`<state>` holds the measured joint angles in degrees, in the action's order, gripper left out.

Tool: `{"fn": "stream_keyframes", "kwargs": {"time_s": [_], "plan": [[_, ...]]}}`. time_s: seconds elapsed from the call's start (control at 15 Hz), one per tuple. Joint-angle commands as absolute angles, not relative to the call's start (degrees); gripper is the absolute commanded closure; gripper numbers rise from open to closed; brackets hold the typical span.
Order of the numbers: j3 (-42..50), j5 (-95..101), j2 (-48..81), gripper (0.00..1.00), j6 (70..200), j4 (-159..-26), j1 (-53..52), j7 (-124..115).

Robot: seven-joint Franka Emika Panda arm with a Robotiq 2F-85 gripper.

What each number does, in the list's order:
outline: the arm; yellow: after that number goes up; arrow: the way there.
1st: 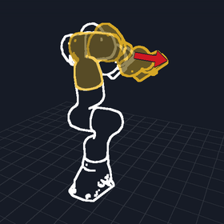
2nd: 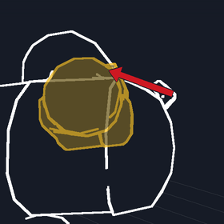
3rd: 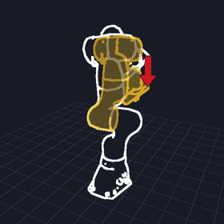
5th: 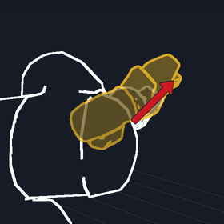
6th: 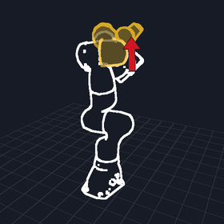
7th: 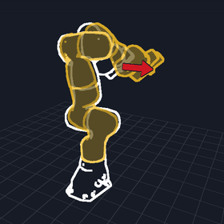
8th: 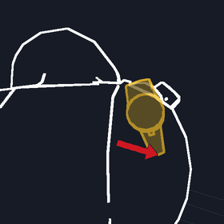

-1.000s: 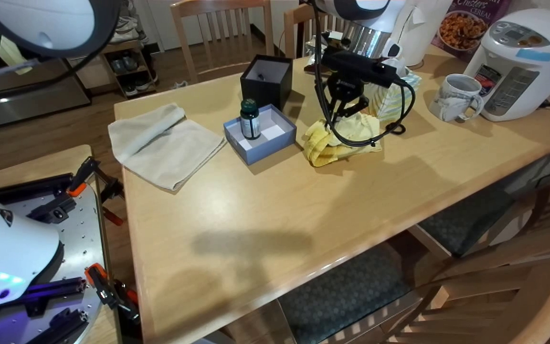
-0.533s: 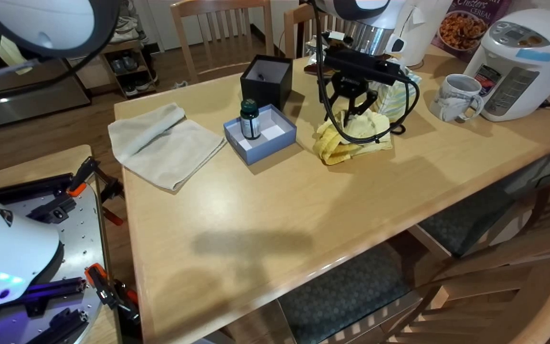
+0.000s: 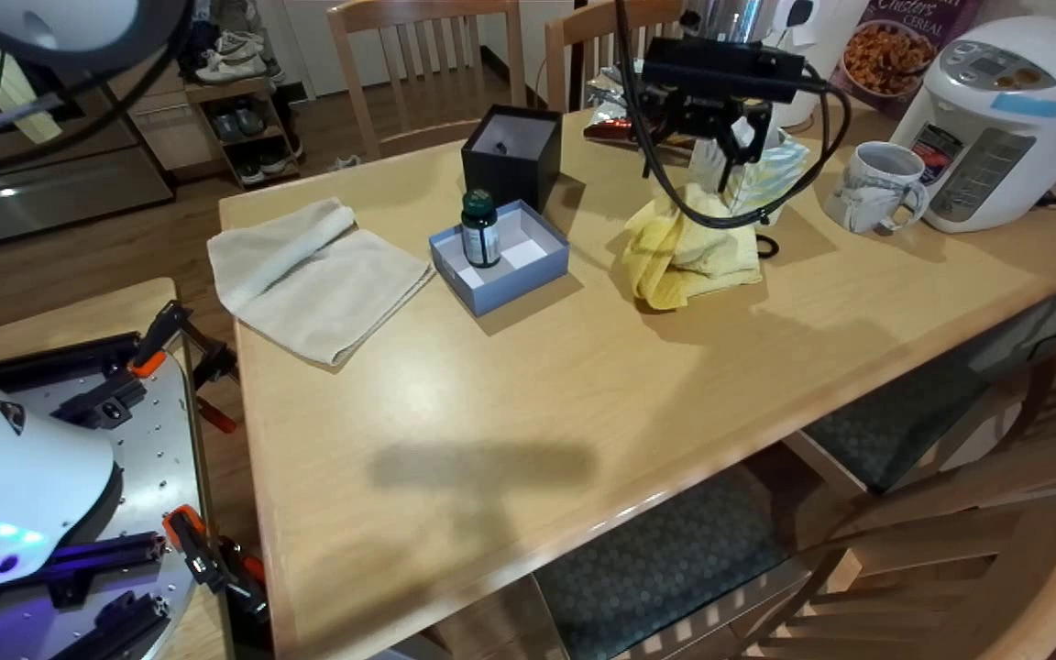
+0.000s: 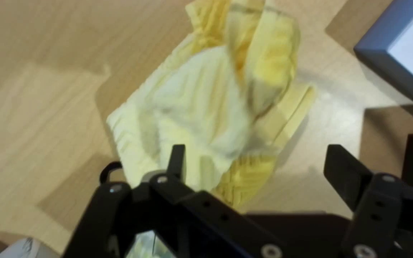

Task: Remove the yellow towel from the black box and place it on the table

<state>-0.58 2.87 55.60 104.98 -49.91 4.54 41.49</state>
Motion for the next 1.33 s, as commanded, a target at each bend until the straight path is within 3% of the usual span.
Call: {"fn": "stream_keyframes", "kwargs": {"time_s": [0.0,0.27,0.93,1.27], "plan": [[-0.8,2.5,49.0,0.00,109.4,-55.6,4.9,41.2],[-1.5,1.4,44.6,0.00,109.5,-58.4,5.4,41.8],[-9.1,-7.8,28.3,0.00,86.9,-68.7,6.3,54.5],[-9.8,-7.5,28.2,0.00,84.8,-68.4,5.0,51.9]]}}
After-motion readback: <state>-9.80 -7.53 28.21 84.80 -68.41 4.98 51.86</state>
